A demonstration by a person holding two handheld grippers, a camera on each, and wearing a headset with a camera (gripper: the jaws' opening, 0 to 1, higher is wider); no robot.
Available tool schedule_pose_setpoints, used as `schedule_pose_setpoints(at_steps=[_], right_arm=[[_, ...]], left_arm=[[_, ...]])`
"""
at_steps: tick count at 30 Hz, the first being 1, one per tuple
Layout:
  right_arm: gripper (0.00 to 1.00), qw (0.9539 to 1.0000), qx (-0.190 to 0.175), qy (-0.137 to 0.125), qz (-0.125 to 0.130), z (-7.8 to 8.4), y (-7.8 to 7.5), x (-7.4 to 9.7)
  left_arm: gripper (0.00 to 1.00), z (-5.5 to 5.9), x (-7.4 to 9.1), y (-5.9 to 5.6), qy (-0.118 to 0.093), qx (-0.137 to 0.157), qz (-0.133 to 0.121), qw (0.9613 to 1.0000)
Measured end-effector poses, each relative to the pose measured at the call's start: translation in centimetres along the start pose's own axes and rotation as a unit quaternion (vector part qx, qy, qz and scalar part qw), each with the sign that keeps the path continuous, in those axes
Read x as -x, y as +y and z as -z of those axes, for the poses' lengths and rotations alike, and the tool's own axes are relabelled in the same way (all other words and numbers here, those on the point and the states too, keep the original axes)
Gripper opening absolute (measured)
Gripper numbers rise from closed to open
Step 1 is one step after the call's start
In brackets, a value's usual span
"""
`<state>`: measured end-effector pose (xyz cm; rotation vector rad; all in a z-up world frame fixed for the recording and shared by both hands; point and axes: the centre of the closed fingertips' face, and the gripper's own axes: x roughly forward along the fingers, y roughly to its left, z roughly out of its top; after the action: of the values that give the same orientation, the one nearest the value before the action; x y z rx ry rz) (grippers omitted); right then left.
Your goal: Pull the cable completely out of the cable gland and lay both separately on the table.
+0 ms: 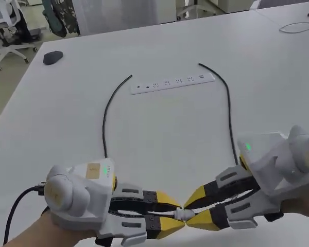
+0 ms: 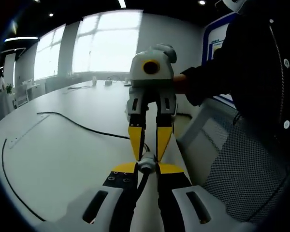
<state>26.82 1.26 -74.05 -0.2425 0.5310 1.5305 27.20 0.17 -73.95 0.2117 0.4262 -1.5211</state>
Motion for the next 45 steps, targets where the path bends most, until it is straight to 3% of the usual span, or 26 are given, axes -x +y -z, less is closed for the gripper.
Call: schedule_pose_setpoints(at_steps=[10,18,23,24,27,29,32,33,34,35,36,37,40,44,45], right_arm=[[0.09,0.9978,-0.064,0.003,-0.019,0.4,0.1,-0.1],[0.08,0.9980,-0.061,0.005,-0.019,0.6,0.3,-0.2],[0.07,0.9996,-0.029,0.004,-0.001,0.6,0.3,-0.2],[0.07,0.9999,-0.002,0.010,0.011,0.6,0.2,-0.2],[0.06,0.9995,0.017,0.020,0.017,0.7,0.3,-0.3],[0.06,0.9991,0.028,0.022,0.024,0.8,0.3,-0.3],[0.06,0.9965,0.069,0.026,0.039,0.7,0.1,-0.2],[0.06,0.9955,0.081,0.028,0.041,0.6,0.1,-0.2],[0.06,0.9944,0.090,0.032,0.045,0.7,0.2,-0.2],[0.06,0.9929,0.102,0.036,0.048,0.8,0.1,-0.2],[0.06,0.9898,0.124,0.042,0.057,0.8,-0.1,-0.2],[0.06,0.9899,0.123,0.043,0.056,0.8,0.1,-0.3],[0.07,0.9844,0.157,0.043,0.067,0.8,-0.1,-0.3],[0.07,0.9780,0.188,0.037,0.082,0.4,-0.4,0.0],[0.08,0.9801,0.180,0.037,0.076,0.5,-0.3,0.0]], left_arm=[[0.15,0.0,-0.1,-0.1,0.009,-0.018,0.000,0.9998],[0.15,-0.1,-0.1,-0.1,0.010,-0.020,0.001,0.9997],[0.15,-0.1,-0.1,0.0,0.006,-0.003,0.001,1.0000],[0.15,0.0,-0.1,0.1,0.004,0.001,0.002,1.0000],[0.15,0.0,-0.3,0.1,0.007,0.003,0.005,1.0000],[0.15,0.0,-0.3,0.1,0.004,0.025,0.006,0.9997],[0.15,0.0,-0.3,0.4,-0.002,0.065,0.002,0.9979],[0.15,0.0,-0.3,0.3,-0.002,0.095,0.002,0.9955],[0.15,0.1,-0.3,0.4,-0.001,0.102,0.002,0.9948],[0.15,0.1,-0.4,0.5,-0.002,0.094,0.002,0.9955],[0.15,0.1,-0.4,0.6,-0.002,0.101,-0.001,0.9949],[0.15,0.2,-0.4,0.6,-0.002,0.110,0.000,0.9940],[0.15,0.2,-0.3,0.7,-0.008,0.126,-0.003,0.9920],[0.15,-0.1,-0.2,0.9,-0.019,0.114,-0.009,0.9932],[0.15,-0.2,-0.2,0.8,-0.018,0.111,-0.005,0.9936]])
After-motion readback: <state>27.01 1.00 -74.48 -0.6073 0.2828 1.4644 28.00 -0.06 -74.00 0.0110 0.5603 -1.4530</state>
